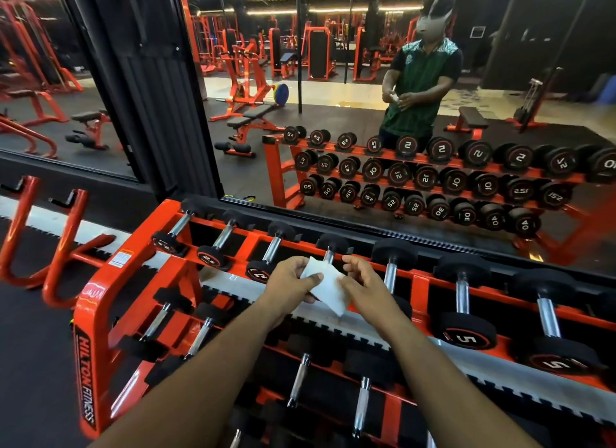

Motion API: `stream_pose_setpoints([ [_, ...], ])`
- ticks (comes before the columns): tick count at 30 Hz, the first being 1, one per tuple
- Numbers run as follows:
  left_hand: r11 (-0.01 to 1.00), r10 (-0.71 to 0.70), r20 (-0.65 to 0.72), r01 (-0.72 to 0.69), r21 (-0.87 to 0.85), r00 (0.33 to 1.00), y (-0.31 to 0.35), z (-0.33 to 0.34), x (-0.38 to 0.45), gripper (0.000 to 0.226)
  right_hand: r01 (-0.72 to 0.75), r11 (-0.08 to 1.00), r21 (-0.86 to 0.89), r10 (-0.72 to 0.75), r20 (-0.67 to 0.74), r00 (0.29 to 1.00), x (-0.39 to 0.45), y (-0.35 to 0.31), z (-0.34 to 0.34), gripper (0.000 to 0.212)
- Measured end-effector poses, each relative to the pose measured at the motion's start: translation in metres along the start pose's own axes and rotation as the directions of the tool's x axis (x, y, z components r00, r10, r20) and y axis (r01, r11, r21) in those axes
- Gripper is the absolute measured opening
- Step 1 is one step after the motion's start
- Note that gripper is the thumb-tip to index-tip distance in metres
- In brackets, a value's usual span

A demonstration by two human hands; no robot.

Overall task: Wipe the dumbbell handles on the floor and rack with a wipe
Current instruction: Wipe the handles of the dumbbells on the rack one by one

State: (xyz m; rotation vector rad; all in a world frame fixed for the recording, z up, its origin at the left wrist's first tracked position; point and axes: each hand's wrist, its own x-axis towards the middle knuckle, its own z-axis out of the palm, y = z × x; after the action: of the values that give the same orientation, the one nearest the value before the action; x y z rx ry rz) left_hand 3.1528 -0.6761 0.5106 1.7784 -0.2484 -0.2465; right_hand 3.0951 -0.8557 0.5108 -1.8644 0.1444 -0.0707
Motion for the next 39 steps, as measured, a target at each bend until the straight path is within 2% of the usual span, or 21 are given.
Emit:
stream_pose_setpoints([
  [2,1.0,0.0,0.083,-0.001,0.019,0.997,0.003,-0.001,0.003,0.031,-0.002,1.0,-0.007,0.003,0.105,0.994,0.002,-0.001,-0.007,0.043],
  [4,1.0,-0.021,0.082,0.02,0.01,0.996,0.008,-0.001,0.004,0.042,0.001,1.0,-0.028,0.002,0.129,0.992,0.004,-0.002,-0.009,0.042],
  [8,0.982,0.012,-0.167,0.019,0.188,0.986,-0.002,0.002,0.004,0.058,-0.003,1.0,0.02,0.003,-0.021,1.0,0.004,0.004,-0.005,0.033],
  [10,0.99,-0.057,-0.221,0.083,0.111,0.974,-0.014,0.009,-0.001,0.059,-0.034,0.997,0.064,0.039,-0.072,0.997,0.005,0.009,-0.003,0.032],
  [11,0.99,-0.14,-0.183,0.142,-0.001,0.973,-0.017,0.015,-0.005,0.056,-0.05,0.995,0.087,0.057,-0.086,0.995,0.005,0.011,-0.001,0.032],
  [13,0.942,-0.28,-0.012,0.273,-0.193,0.96,-0.021,0.026,-0.014,0.042,-0.085,0.985,0.152,0.1,-0.093,0.991,0.005,0.014,0.002,0.031],
  [15,0.94,-0.239,0.049,0.244,-0.24,0.97,-0.025,0.031,-0.017,0.026,-0.126,0.968,0.218,0.142,-0.061,0.988,0.005,0.017,0.007,0.026],
  [18,0.967,-0.108,-0.005,0.104,-0.232,0.994,-0.031,0.025,-0.01,0.01,-0.166,0.942,0.292,0.175,-0.004,0.985,0.006,0.018,0.01,0.018],
  [23,0.933,-0.087,0.045,0.097,-0.347,0.995,-0.035,0.003,0.005,0.013,-0.176,0.904,0.388,0.159,0.076,0.984,0.02,0.014,0.016,0.019],
  [28,0.872,-0.169,0.136,0.213,-0.441,0.976,-0.043,-0.02,0.028,0.031,-0.193,0.919,0.344,0.179,0.071,0.981,0.045,0.013,0.036,0.024],
  [31,0.859,-0.192,0.188,0.257,-0.443,0.963,-0.051,-0.031,0.045,0.024,-0.222,0.923,0.314,0.226,0.025,0.974,0.061,0.016,0.043,0.033],
  [34,0.893,-0.155,0.182,0.217,-0.395,0.971,-0.067,-0.034,0.061,0.006,-0.266,0.883,0.387,0.277,0.03,0.961,0.077,0.021,0.047,0.03],
  [35,0.91,-0.139,0.196,0.203,-0.363,0.971,-0.073,-0.035,0.066,0.015,-0.28,0.879,0.385,0.292,0.029,0.956,0.082,0.022,0.049,0.027],
  [39,0.951,-0.082,0.22,0.142,-0.275,0.972,-0.085,-0.037,0.082,0.032,-0.313,0.941,0.132,0.304,0.086,0.949,0.1,0.024,0.052,0.023],
])
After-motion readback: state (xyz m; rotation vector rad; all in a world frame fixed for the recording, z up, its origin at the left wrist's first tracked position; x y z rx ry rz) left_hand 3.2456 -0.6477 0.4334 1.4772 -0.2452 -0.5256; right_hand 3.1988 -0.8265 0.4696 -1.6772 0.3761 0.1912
